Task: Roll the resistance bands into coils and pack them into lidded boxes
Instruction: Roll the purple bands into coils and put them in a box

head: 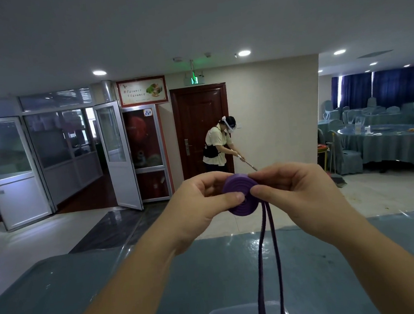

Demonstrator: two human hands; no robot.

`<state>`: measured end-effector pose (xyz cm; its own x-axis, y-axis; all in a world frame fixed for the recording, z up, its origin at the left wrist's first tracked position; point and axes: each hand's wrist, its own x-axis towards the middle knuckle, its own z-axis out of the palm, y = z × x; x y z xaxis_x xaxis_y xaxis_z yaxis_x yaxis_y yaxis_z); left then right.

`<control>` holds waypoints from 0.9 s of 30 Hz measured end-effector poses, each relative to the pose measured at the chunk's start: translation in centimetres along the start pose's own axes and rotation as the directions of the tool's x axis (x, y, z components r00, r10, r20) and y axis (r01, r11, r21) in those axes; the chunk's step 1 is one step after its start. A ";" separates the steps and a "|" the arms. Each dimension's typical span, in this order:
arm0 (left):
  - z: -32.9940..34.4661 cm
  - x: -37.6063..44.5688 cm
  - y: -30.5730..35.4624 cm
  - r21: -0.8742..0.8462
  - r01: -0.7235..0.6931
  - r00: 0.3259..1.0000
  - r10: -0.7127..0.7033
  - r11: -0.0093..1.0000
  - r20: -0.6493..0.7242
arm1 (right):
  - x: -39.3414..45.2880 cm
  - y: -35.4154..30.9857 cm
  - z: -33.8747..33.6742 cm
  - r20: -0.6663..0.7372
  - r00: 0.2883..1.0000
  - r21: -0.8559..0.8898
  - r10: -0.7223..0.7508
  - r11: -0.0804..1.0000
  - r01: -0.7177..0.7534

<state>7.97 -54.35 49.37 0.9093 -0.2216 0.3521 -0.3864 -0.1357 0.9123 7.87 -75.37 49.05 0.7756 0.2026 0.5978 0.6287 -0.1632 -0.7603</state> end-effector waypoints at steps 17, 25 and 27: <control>0.5 0.3 -0.5 -0.306 -0.001 1.000 -0.003 0.952 -0.013 | -0.1 0.8 0.2 -0.090 0.996 0.223 -0.007 0.974 0.028; -0.5 0.2 -0.3 0.071 -0.006 1.000 0.004 0.997 0.028 | -0.1 0.5 -0.5 0.043 0.999 0.013 0.026 1.000 -0.027; -0.7 0.2 0.2 0.067 -0.020 1.000 0.019 0.998 0.018 | 0.0 0.5 -0.2 -0.001 1.000 0.051 0.002 0.999 -0.001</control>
<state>8.14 -53.72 49.76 0.8990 -0.2413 0.3654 -0.4139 -0.1957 0.8890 8.18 -75.66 48.73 0.7766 0.2017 0.5968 0.6239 -0.1142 -0.7732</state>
